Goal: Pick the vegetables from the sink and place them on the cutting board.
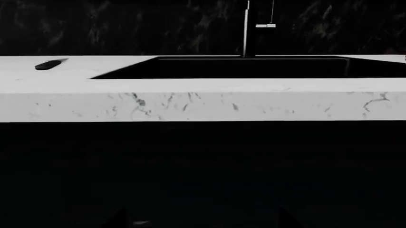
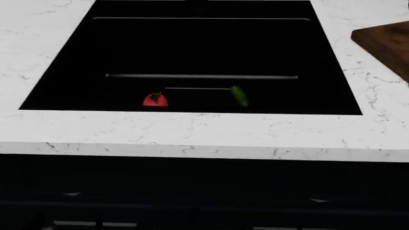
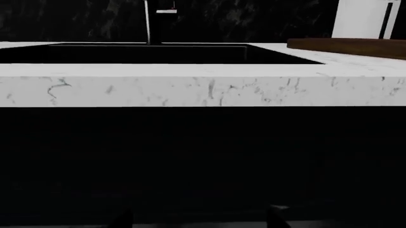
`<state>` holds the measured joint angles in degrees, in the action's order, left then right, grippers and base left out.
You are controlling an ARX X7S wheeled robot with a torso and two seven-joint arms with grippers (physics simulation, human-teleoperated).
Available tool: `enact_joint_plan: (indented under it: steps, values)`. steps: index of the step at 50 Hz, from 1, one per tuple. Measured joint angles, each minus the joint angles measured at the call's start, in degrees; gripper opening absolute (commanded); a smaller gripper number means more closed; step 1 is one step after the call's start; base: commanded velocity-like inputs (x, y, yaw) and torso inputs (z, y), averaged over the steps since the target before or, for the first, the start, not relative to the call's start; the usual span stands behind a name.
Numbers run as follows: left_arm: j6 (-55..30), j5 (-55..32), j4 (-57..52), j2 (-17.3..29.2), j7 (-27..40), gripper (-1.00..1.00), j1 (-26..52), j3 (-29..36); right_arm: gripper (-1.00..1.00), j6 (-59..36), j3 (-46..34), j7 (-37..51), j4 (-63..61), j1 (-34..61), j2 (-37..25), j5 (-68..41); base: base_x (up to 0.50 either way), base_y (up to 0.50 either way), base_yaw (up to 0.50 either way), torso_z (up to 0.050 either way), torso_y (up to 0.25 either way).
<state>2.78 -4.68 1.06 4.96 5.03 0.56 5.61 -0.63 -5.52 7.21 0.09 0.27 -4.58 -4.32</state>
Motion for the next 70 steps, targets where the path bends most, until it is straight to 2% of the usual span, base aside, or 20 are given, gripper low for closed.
enact_joint_plan:
  steps: [7, 10, 13, 19, 25, 35, 41, 48, 70]
  values:
    - [-2.1, 1.4, -0.9, 0.6, 1.9, 1.0, 1.1, 0.6, 1.0, -5.7, -1.0, 0.7, -5.6, -0.4, -1.0, -0.4, 0.0, 0.0, 0.0, 0.0, 0.0]
    - [-6.9, 1.7, -5.6, 1.2, 2.2, 1.0, 2.6, 0.8, 1.0, -10.9, -1.1, 1.0, -11.1, 0.3, -1.8, -1.0, 0.0, 0.0, 0.0, 0.0, 0.0]
    - [-15.6, 1.7, -12.4, 1.9, 2.2, 1.0, 6.5, 0.8, 1.0, -19.9, -1.0, 1.4, -18.0, 3.9, -2.9, -1.6, 0.0, 0.0, 0.0, 0.0, 0.0]
    - [-33.1, 1.0, -22.5, 3.2, 1.9, 1.0, 17.9, 0.4, 1.0, -39.7, -0.3, 2.2, -29.0, 17.0, -4.9, -2.9, 0.0, 0.0, 0.0, 0.0, 0.0]
    - [-47.2, 0.6, -27.4, 4.2, 1.6, 1.0, 29.7, 0.3, 1.0, -56.7, -1.3, 2.4, -34.0, 32.2, -7.0, -3.7, 0.0, 0.0, 0.0, 0.0, 0.0]
    - [-63.9, 0.2, -29.9, 6.1, 0.5, 1.0, 47.0, 1.9, 1.0, -74.6, -6.2, 1.3, -31.4, 55.6, -10.7, -4.6, 0.0, 0.0, 0.0, 0.0, 0.0]
    - [-68.4, 0.3, -28.5, 7.0, 0.1, 1.0, 53.8, 2.9, 1.0, -78.5, -9.2, 0.2, -27.2, 64.7, -12.6, -4.8, 0.33, 0.0, 0.0, 0.0, 0.0]
    - [-70.3, 0.5, -25.6, 7.9, 0.1, 1.0, 56.9, 3.6, 1.0, -79.4, -12.6, -1.2, -21.9, 70.2, -14.3, -5.0, 0.5, 0.0, 0.0, 0.0, 0.0]
    - [-73.5, -0.5, -15.8, 9.7, -1.6, 1.0, 58.0, 5.5, 1.0, -79.3, -17.1, -3.1, -9.1, 68.6, -16.1, -6.2, 0.5, 0.0, 0.0, 0.0, 0.001]
